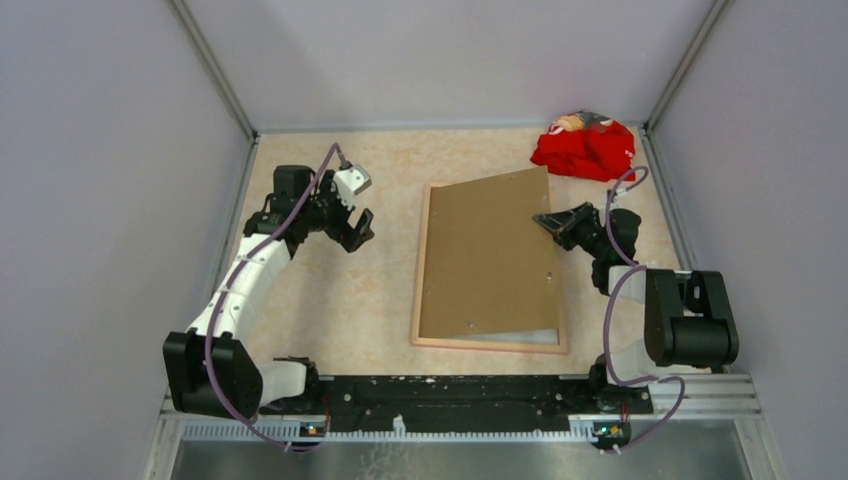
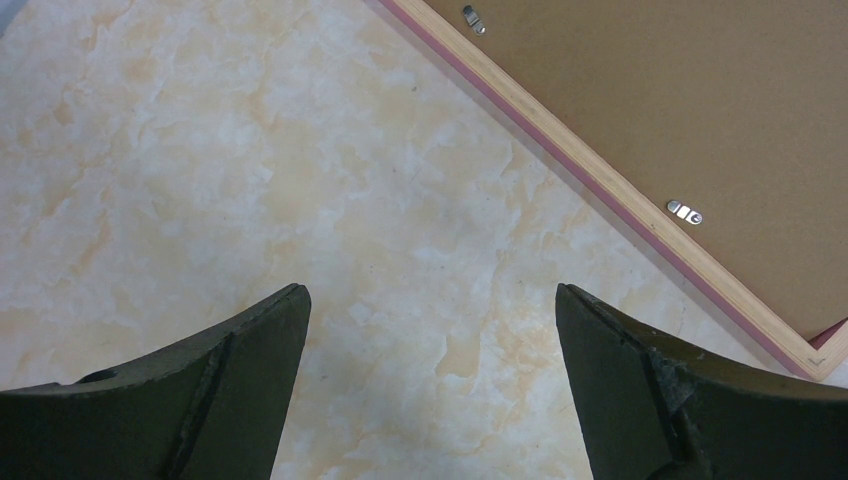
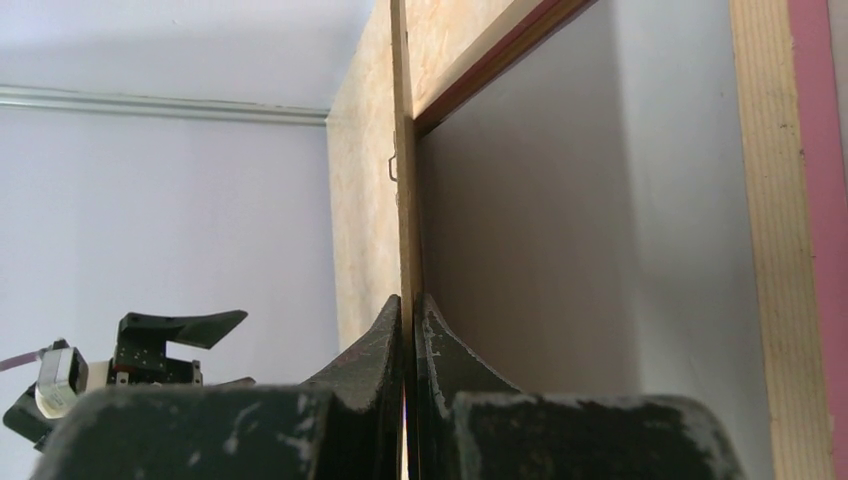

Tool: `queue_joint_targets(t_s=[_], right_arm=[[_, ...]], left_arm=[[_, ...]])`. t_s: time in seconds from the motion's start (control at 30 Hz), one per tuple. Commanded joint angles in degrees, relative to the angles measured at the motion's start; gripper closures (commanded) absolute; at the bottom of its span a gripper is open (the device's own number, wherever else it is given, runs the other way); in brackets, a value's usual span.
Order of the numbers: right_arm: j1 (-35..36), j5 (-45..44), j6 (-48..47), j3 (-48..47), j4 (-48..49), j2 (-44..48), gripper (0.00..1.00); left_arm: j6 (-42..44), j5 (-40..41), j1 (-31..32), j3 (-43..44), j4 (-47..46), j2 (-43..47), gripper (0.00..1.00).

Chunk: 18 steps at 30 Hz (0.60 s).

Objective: Put the photo into the frame
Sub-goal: Place the photo frame item at the center of the board.

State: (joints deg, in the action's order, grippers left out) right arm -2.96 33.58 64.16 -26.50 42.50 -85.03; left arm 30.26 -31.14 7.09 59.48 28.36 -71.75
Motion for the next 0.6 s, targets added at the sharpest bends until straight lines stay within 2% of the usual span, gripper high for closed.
queue_joint_targets(t_s=[0.0, 0.13, 0.43, 0.57], right_arm=[[1.63, -0.91, 0.37, 0.86, 5.6, -0.13, 1.0], [2.6, -1.62, -2.42, -0.02, 2.82, -0.45, 1.0], [12.66, -10.81, -3.09, -1.06, 1.88, -2.79, 1.0], [16.56, -13.49, -2.9, -3.81, 1.74, -5.88, 0.93]], left_arm=[[1.24, -0.25, -0.26, -0.66, 0.18, 1.68, 0.02], [1.53, -0.07, -0.24, -0.68, 0.35, 1.63, 0.02], [1.14, 2.18, -0.26, -2.37, -1.09, -0.07, 0.02], [1.12, 4.52, -0.32, -2.48, -0.43, -2.19, 0.02]])
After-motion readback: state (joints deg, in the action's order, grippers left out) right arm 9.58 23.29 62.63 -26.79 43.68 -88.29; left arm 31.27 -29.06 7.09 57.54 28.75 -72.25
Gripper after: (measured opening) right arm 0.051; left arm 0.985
